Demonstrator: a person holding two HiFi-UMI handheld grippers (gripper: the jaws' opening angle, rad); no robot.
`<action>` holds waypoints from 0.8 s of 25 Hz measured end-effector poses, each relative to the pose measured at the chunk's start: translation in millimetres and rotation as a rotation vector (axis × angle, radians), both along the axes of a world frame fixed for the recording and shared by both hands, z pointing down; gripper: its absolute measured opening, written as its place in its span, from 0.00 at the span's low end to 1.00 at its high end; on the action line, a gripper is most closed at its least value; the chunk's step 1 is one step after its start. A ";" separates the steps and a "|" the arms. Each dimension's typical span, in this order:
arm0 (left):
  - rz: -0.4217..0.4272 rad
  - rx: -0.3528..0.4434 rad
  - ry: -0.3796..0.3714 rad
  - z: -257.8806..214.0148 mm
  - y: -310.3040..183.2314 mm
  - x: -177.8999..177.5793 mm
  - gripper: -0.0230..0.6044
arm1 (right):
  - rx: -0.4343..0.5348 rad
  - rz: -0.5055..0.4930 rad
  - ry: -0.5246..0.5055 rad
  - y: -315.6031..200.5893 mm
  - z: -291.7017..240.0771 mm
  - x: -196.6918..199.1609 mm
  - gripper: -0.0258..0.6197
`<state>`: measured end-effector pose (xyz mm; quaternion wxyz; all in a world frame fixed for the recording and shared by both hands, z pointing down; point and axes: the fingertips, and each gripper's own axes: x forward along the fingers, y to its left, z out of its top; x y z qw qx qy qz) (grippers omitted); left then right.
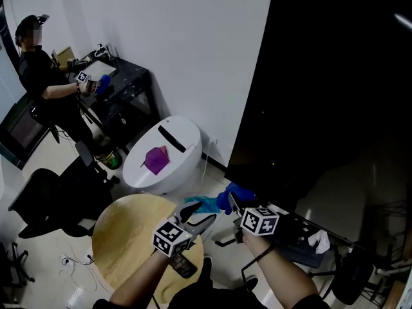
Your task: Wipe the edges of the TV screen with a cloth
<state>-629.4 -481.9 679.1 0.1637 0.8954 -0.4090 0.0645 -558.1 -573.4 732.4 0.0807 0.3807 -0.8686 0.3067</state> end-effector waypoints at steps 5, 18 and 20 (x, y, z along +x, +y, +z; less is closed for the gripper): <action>0.008 -0.005 -0.023 3.7 -7.1 -5.6 0.41 | 0.003 -0.036 -0.022 -7.8 -1.4 -29.1 0.26; 0.141 0.008 -0.242 24.2 -50.7 -16.2 0.49 | 0.030 -0.224 -0.121 8.7 -32.3 -84.4 0.26; 0.167 0.018 -0.257 24.6 -52.4 -14.4 0.50 | 0.033 -0.268 -0.158 15.5 -45.7 -93.9 0.26</action>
